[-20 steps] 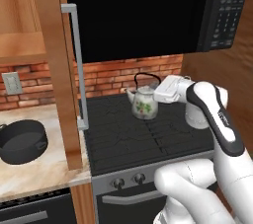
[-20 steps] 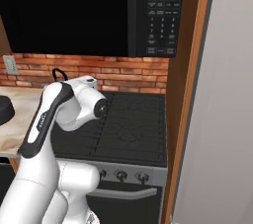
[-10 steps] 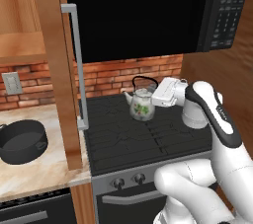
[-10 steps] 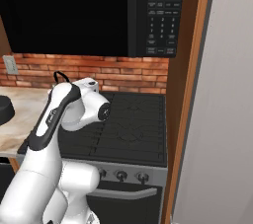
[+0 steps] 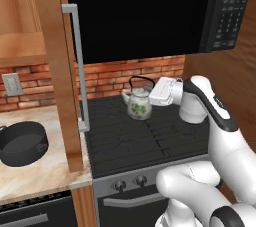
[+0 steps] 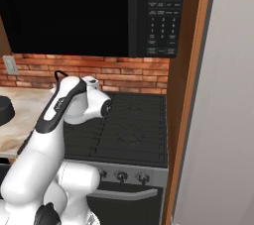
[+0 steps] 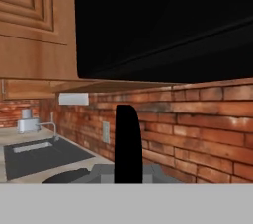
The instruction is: Pick the kettle from the cabinet and place it on a stove burner. Then pick the pot from the counter and place it on another stove burner. Finally, turn both burners on.
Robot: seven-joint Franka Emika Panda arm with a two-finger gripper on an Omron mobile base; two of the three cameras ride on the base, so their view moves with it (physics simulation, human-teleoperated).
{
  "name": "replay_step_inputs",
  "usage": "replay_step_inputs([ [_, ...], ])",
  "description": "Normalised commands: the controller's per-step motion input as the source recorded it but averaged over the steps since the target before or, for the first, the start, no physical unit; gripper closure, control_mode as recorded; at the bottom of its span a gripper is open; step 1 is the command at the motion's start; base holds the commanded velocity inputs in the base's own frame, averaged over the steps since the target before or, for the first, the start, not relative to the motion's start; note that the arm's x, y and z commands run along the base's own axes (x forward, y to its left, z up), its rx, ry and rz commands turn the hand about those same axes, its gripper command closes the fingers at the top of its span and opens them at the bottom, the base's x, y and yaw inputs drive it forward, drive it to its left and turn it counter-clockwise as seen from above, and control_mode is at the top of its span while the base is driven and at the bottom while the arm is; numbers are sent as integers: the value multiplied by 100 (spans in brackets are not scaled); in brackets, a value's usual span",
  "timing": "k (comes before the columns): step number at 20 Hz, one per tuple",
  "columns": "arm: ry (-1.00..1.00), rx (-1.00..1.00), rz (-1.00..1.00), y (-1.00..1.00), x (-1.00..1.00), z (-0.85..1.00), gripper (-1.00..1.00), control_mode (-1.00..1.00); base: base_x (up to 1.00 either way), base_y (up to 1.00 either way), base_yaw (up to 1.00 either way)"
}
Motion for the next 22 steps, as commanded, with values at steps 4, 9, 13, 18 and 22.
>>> replay_step_inputs([
  [4,0,0,4,6,26,-5,100,-100,0,0,0],
  [9,0,0,4,10,26,-7,100,-100,0,0,0],
  [13,-1,0,3,10,27,-9,100,-100,0,0,0],
  [18,-1,0,3,8,26,-8,100,-100,0,0,0],
  [22,-1,0,2,8,24,-11,100,-100,0,0,0],
])
